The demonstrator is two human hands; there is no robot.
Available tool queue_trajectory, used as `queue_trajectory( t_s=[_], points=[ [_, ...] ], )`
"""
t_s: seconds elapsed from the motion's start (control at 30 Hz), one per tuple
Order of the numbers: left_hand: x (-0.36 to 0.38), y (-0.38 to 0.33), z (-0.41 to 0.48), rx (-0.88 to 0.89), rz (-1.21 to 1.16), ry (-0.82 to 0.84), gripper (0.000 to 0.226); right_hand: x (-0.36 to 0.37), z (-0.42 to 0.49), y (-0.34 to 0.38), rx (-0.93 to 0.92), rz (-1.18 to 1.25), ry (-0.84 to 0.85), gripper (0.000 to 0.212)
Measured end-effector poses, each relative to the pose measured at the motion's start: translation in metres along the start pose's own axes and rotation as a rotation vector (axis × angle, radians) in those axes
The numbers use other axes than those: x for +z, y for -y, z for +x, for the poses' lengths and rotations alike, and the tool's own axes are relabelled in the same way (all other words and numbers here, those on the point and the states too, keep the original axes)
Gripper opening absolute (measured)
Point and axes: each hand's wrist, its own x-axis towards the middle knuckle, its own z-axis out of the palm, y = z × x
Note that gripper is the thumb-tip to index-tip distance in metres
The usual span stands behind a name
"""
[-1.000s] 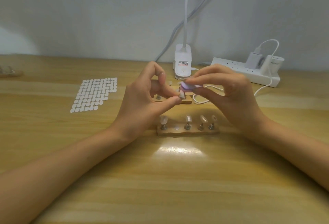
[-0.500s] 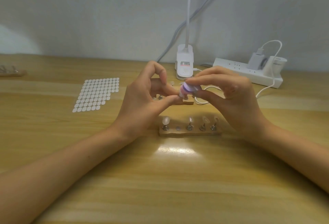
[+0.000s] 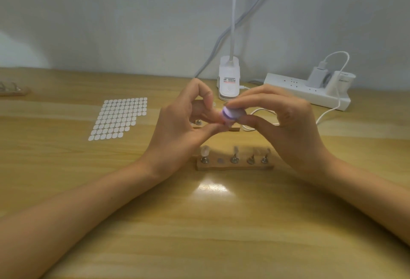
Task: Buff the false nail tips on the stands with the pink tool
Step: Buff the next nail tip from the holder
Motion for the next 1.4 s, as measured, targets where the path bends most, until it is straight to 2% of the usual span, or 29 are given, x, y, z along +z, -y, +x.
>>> queue_trajectory(
  t_s=[0.07,0.2,0.3,0.43,0.53,0.67,0.8,0.9,1.07,1.17,1.3,1.4],
  points=[
    [0.000,0.000,0.000,0.004,0.004,0.015,0.039,0.001,-0.001,0.001,-0.029,0.026,0.024,0.020],
    [0.000,0.000,0.000,0.003,-0.002,0.006,0.043,0.000,-0.001,-0.001,0.035,0.009,0.000,0.021],
    [0.000,0.000,0.000,0.011,0.010,0.013,0.040,0.003,-0.001,0.000,-0.028,0.037,0.038,0.020],
    [0.001,0.000,-0.001,0.008,0.012,-0.005,0.045,-0.001,-0.001,-0.002,0.037,-0.001,0.001,0.021],
    [0.001,0.001,0.000,0.011,-0.005,0.006,0.041,0.003,-0.002,0.001,-0.051,0.034,0.045,0.020],
    [0.001,0.000,0.000,-0.010,-0.011,-0.005,0.044,-0.002,-0.002,-0.004,0.024,-0.015,0.002,0.022],
    [-0.001,0.001,0.001,-0.018,-0.034,0.000,0.037,0.004,-0.004,-0.002,-0.056,0.023,0.056,0.019],
    [-0.002,0.001,0.001,-0.025,-0.020,0.000,0.040,-0.008,-0.002,-0.016,0.082,-0.011,-0.036,0.019],
    [-0.009,-0.007,0.000,-0.104,-0.108,0.066,0.050,-0.016,-0.014,-0.026,0.226,0.069,-0.034,0.019],
    [-0.014,-0.014,0.000,-0.068,-0.112,0.120,0.053,-0.018,-0.016,-0.028,0.266,0.086,-0.003,0.021],
    [-0.012,-0.020,-0.004,0.121,0.068,0.301,0.049,-0.018,-0.016,-0.025,0.287,0.118,0.005,0.023],
    [-0.011,-0.017,-0.007,0.136,0.173,0.389,0.053,-0.019,-0.017,-0.024,0.288,0.116,0.020,0.024]
  ],
)
